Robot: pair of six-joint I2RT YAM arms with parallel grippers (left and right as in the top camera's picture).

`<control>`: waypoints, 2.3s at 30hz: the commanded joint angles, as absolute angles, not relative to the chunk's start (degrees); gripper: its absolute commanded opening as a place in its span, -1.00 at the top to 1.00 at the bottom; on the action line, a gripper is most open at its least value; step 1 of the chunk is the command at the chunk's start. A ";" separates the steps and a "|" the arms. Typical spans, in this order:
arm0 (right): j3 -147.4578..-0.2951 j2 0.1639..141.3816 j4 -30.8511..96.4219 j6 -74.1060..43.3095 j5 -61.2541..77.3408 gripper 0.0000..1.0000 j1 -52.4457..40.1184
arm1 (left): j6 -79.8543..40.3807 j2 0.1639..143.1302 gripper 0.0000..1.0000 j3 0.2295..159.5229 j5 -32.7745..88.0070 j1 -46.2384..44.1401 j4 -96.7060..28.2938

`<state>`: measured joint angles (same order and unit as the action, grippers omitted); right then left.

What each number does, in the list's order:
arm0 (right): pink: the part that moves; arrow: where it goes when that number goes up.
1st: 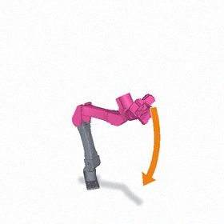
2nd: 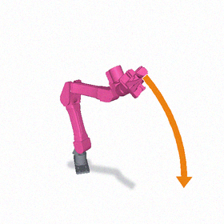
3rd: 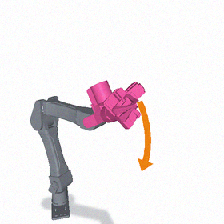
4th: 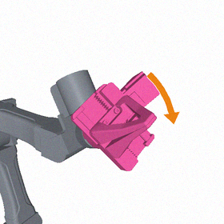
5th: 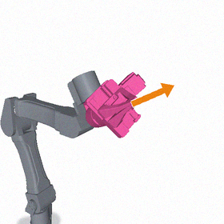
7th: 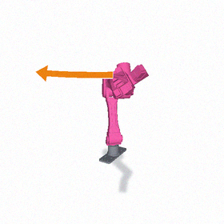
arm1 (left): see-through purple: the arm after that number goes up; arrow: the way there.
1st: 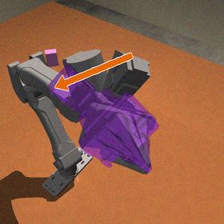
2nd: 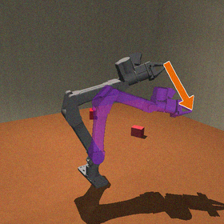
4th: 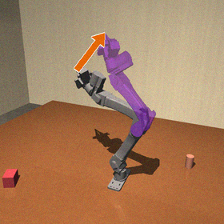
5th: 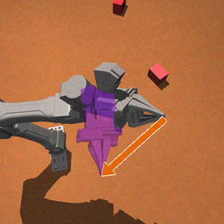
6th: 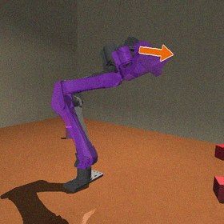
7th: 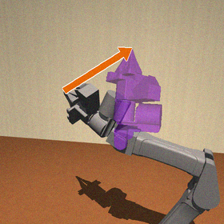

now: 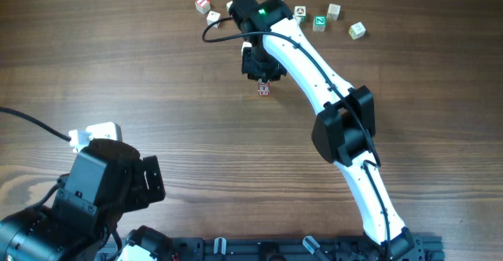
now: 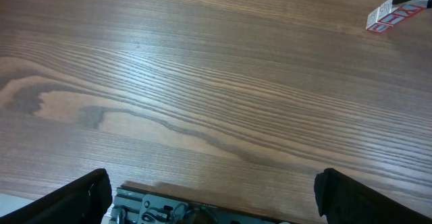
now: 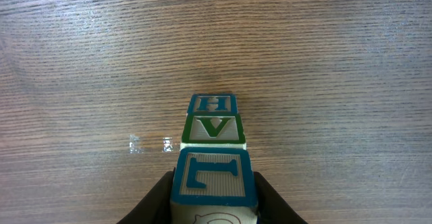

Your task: Form a tower

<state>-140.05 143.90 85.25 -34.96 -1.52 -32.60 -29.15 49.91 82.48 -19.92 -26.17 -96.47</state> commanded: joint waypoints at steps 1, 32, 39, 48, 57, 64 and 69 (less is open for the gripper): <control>-140.03 141.82 85.12 -34.28 -1.21 0.52 -32.93 | -28.25 49.76 -1.00 82.52 -20.86 -25.87 -96.49; -140.03 139.28 85.45 -31.07 -3.22 0.60 -32.93 | -28.27 49.76 -1.00 82.52 -20.84 -25.87 -96.49; -140.00 139.31 86.04 -31.66 -3.20 0.60 -32.88 | -28.25 49.76 -1.00 82.52 -20.86 -25.87 -96.49; -140.00 140.20 86.35 -32.12 -2.94 0.62 -32.88 | -28.25 49.76 -1.00 82.52 -20.86 -25.87 -96.49; -139.46 140.42 86.15 -32.16 -2.96 0.63 -32.88 | -28.25 49.76 -1.00 82.52 -20.86 -25.87 -96.49; -136.25 140.42 83.85 -32.99 -1.63 0.68 -32.88 | -28.27 49.76 -1.00 82.52 -20.86 -25.87 -96.49; -136.25 140.42 82.85 -32.99 -0.78 0.68 -32.77 | -28.25 49.76 -1.00 82.52 -20.86 -25.87 -96.49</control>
